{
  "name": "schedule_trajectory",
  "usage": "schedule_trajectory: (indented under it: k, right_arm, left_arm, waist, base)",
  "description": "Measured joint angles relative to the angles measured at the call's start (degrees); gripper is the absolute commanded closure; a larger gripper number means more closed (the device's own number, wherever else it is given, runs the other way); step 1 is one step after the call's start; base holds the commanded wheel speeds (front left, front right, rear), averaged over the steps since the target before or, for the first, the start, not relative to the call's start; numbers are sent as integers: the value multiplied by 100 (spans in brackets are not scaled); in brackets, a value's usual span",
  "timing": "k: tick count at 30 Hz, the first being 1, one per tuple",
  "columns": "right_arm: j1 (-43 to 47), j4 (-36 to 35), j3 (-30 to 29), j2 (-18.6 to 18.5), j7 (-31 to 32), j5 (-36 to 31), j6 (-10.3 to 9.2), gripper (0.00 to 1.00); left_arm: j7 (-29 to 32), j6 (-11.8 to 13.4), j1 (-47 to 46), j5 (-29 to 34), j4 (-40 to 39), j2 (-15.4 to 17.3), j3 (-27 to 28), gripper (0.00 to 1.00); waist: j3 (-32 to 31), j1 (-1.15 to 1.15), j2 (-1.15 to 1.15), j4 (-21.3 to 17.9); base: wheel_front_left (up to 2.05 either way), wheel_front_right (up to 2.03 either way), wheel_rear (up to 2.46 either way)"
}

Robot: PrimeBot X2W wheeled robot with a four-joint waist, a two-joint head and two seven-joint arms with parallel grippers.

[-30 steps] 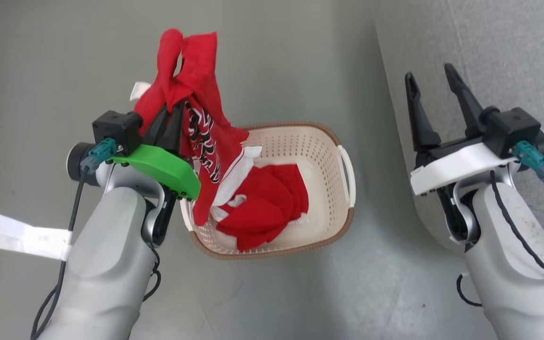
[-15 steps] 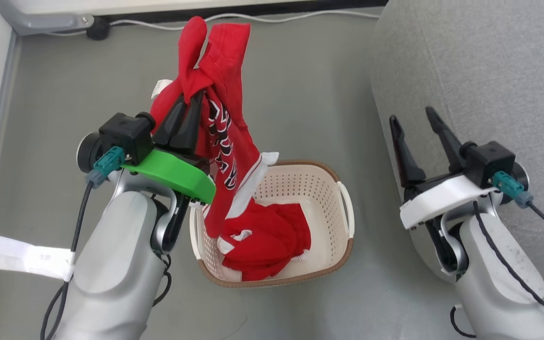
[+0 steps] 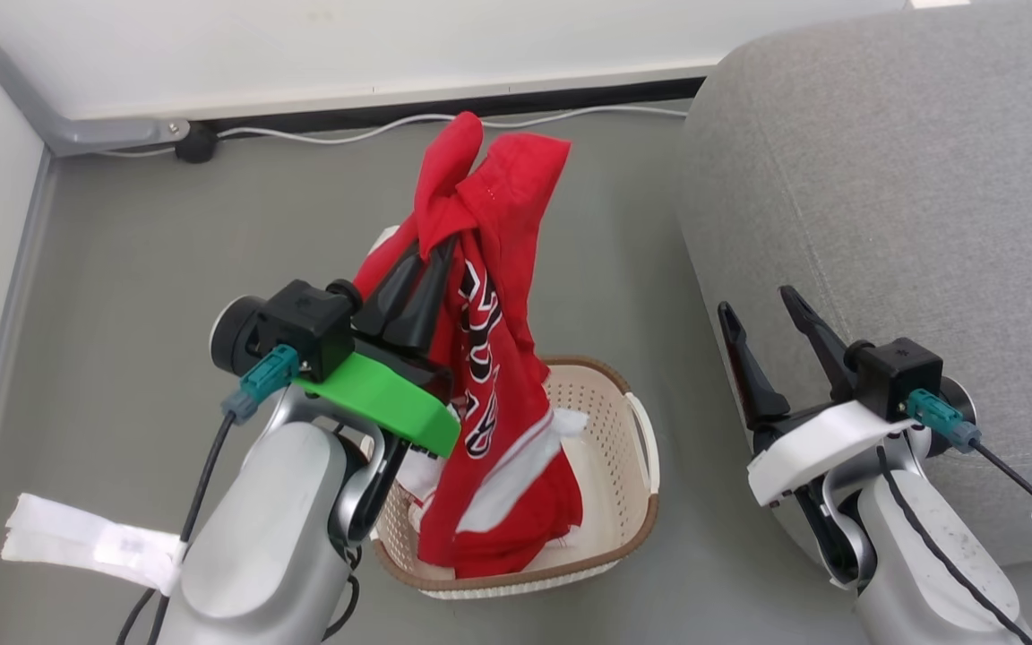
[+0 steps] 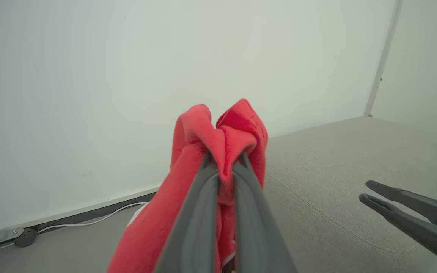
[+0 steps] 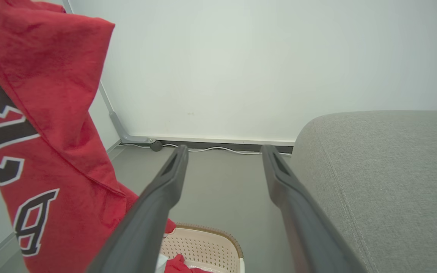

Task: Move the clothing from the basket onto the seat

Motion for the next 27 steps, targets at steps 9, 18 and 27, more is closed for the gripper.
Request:
schedule_trajectory:
  k: [9, 18, 27]
  right_arm:
    - [162, 8, 20, 20, 0, 11, 4, 0]
    - [176, -51, 21, 34, 0, 52, 5, 0]
    - [170, -478, 423, 91, 1, 52, 125, 0]
  left_arm:
    - [8, 0, 216, -36, -327, 21, -188, 100]
    - [99, 60, 345, -36, -554, 25, -213, 100]
    - [187, 162, 369, -32, -720, 27, -238, 100]
  waist:
    - [-264, 0, 0, -93]
    - [-298, 0, 0, -125]
    - [-295, 0, 0, -120]
  base:
    - [0, 0, 0]
    - [0, 0, 0]
    - [0, 0, 0]
